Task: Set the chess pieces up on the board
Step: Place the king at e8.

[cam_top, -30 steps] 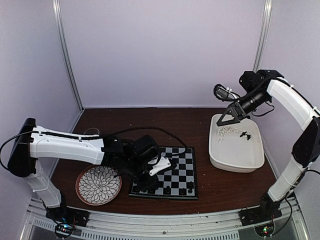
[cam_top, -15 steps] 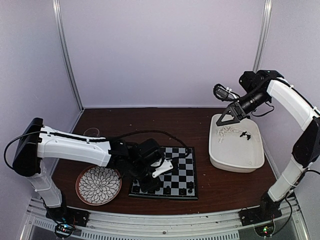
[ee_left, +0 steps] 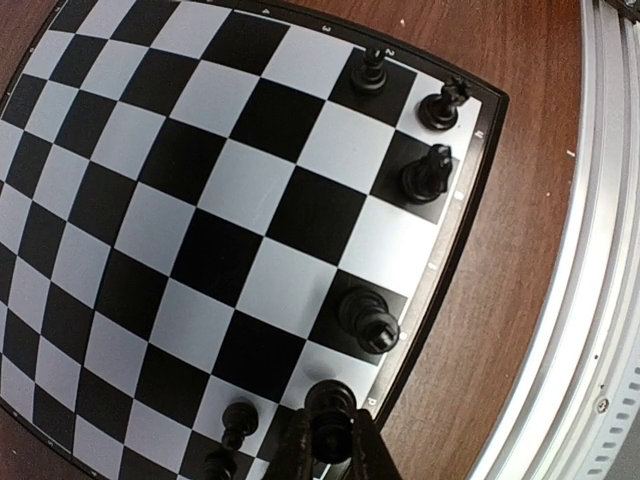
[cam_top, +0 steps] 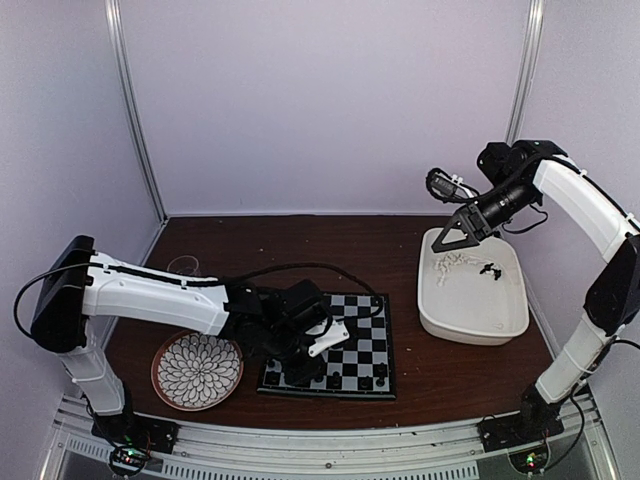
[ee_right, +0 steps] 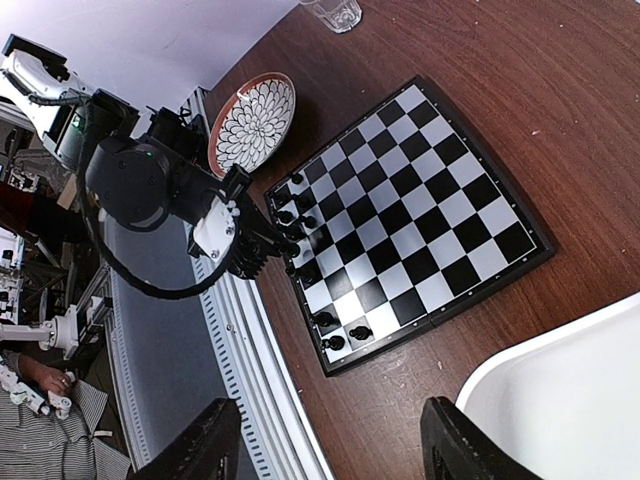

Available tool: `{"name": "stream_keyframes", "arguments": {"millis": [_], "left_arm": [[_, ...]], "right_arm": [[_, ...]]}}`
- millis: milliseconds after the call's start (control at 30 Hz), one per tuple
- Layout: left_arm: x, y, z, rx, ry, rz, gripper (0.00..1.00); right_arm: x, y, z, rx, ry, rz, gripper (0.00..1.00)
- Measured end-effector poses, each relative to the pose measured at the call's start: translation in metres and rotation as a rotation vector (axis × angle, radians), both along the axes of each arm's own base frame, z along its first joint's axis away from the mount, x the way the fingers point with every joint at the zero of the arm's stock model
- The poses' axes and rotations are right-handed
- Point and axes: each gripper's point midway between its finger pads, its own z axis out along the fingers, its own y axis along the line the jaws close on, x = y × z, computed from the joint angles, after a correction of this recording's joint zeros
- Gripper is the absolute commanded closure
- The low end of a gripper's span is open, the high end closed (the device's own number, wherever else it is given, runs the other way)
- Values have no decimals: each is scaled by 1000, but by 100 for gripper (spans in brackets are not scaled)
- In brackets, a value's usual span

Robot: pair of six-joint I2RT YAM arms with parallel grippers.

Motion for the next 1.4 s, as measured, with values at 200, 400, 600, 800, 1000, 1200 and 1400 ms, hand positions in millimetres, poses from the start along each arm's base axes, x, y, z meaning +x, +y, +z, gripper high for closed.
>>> {"name": "stream_keyframes", "arguments": {"millis": [200, 400, 600, 800, 1000, 1200, 1400], "left_arm": [[0, -1, 0, -3, -3, -3, 96], [0, -1, -6, 10, 3, -4, 96], [0, -1, -6, 11, 4, -4, 91], [-1, 0, -7, 8, 7, -5, 90], [-1, 0, -10, 11, 11, -5, 89], [-1, 0, -13, 13, 13, -4, 85], [-1, 1, -14, 16, 14, -3, 74]], "right_arm": [[0, 1, 0, 0, 0, 3, 34], [-1, 1, 0, 0, 0, 5, 33], [-2, 2, 0, 0, 1, 9, 32], [-3, 3, -3, -2, 7, 11, 32], [-3, 3, -3, -3, 8, 13, 31], [-3, 4, -3, -3, 8, 14, 31], [-4, 4, -3, -3, 13, 13, 1]]}}
